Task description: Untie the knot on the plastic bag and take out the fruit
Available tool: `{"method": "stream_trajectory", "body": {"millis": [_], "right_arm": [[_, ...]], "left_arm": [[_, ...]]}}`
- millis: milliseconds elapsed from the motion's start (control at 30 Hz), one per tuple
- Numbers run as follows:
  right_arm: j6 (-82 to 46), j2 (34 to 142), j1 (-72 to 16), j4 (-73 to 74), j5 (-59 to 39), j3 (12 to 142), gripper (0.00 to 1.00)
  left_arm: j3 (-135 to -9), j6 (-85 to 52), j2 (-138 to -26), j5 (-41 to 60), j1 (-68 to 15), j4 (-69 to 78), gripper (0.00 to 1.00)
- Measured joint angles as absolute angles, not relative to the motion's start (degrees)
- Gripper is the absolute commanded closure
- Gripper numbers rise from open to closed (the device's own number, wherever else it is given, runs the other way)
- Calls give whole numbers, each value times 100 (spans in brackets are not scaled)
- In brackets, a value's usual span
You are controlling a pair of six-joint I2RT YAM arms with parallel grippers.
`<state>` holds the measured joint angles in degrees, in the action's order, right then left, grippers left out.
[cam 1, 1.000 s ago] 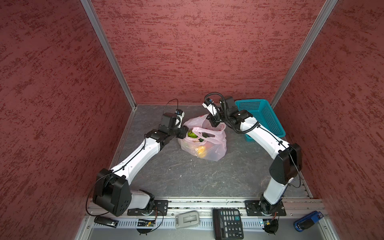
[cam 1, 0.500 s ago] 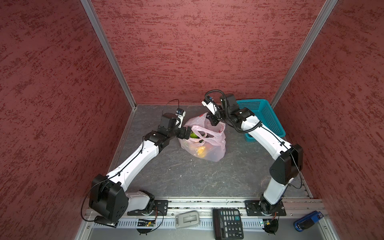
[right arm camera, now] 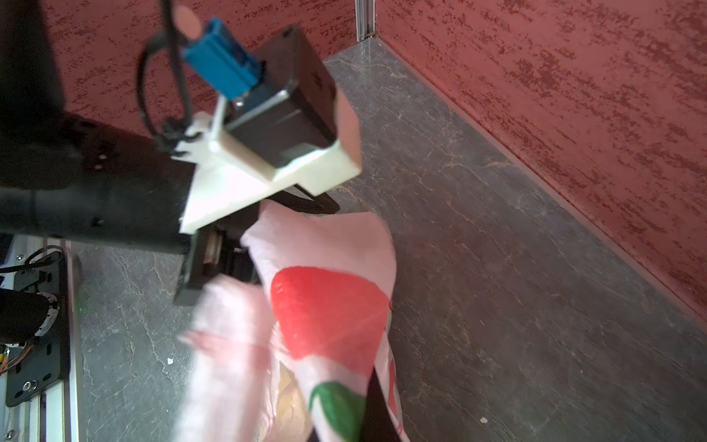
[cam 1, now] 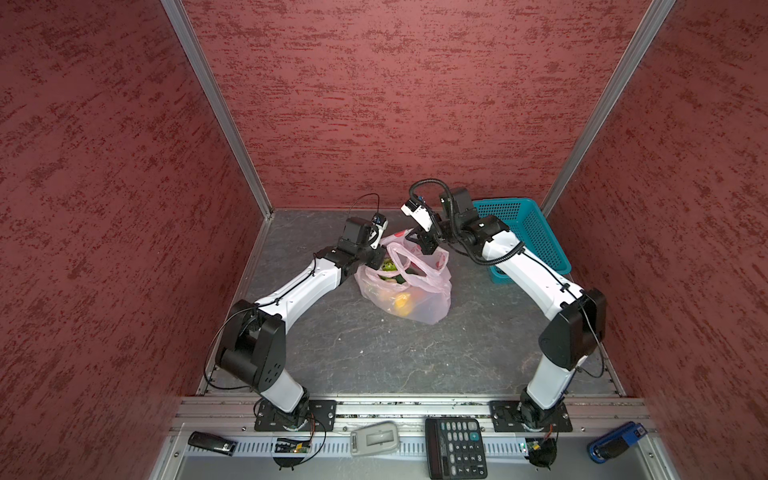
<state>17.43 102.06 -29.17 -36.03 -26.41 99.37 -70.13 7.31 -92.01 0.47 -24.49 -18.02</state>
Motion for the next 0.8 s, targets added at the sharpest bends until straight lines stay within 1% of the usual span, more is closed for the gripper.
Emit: {"method": "stream_trajectory", "body": {"millis": [33, 133, 167, 267, 300, 333, 367, 400, 433, 467, 533, 633, 700, 800], "right_arm": [[1756, 10206, -2921, -3618, -2652, 9937, 100], [1791, 10206, -2945, -3629, -2641, 9907, 100], [1802, 10206, -2947, -3627, -2630, 9894, 100], [1811, 10206, -2952, -3623, -2523, 9841, 100], [1817, 10208, -2952, -3618, -2462, 9830, 100], [1826, 10213, -2952, -3623, -2397, 9830, 100], [1826, 10217, -2954, -3621, -2324, 9830, 98], [1831, 10224, -2954, -3627, -2241, 9832, 78], [1824, 10237, -2952, -3640, -2161, 9841, 63], [1824, 10248, -2947, -3677, -2051, 9863, 54], [1804, 10267, -2897, -3771, -1855, 9911, 28], [1691, 10328, -2840, -4141, -1732, 10217, 9], [1586, 10331, -2814, -4405, -1737, 10475, 2], [1347, 10232, -2805, -4692, -1809, 10700, 2]], "left_arm": [[-7024, 740, -9233, 32, -2397, -1800, 81], [-7028, 733, -9212, 30, -2294, -1820, 81], [-7028, 731, -9194, 34, -2274, -1839, 83], [-7026, 666, -9135, 86, -2222, -1931, 91], [-7026, 633, -9111, 119, -2215, -1970, 97], [-7026, 602, -9094, 148, -2217, -2001, 100], [-7026, 593, -9080, 176, -2217, -2038, 100], [-7026, 556, -9070, 246, -2217, -2091, 100], [-7026, 502, -9059, 314, -2217, -2147, 100], [-7028, 440, -9050, 349, -2215, -2222, 100], [-7052, 285, -9043, 467, -2167, -2456, 100], [-7192, 21, -9043, 703, -2119, -2759, 100], [-7299, -148, -9041, 862, -2110, -2864, 100], [-7319, -373, -8973, 1072, -2112, -2912, 100]]}}
